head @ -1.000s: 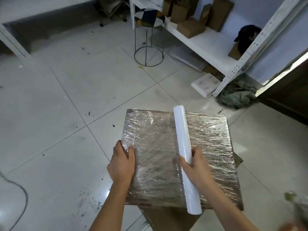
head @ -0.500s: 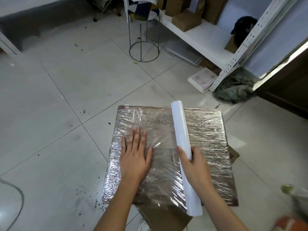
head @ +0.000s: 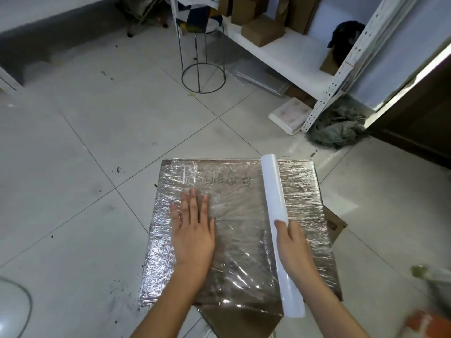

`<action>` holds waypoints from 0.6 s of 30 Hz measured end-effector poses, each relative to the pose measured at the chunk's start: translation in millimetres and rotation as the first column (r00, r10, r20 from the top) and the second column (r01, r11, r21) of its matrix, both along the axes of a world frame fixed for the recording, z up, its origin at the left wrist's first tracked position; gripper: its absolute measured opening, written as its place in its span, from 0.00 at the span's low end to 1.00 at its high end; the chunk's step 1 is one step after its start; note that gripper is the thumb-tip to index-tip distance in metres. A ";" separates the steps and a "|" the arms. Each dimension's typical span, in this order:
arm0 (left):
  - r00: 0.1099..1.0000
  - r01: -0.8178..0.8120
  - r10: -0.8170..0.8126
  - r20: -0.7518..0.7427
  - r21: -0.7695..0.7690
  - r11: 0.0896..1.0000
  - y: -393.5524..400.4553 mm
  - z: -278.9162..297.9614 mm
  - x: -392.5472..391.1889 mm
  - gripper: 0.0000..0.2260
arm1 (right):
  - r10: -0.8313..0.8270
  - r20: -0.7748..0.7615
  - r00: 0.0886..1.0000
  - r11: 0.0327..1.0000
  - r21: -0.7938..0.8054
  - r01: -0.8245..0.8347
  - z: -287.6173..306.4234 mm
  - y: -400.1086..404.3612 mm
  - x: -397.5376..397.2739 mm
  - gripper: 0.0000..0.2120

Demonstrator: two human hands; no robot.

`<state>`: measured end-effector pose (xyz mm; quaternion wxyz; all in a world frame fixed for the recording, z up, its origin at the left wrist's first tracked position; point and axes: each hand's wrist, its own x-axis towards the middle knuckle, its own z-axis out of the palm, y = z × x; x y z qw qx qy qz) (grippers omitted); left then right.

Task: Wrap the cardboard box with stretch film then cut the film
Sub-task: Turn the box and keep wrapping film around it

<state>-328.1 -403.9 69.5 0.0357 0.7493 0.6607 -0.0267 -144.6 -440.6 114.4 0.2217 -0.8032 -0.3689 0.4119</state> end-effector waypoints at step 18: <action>0.969 0.123 -0.112 0.222 -0.038 0.992 -8.3 -4.3 76.4 0.28 | -0.072 -0.115 0.991 0.986 0.144 0.089 -5.3 -4.2 13.3 0.18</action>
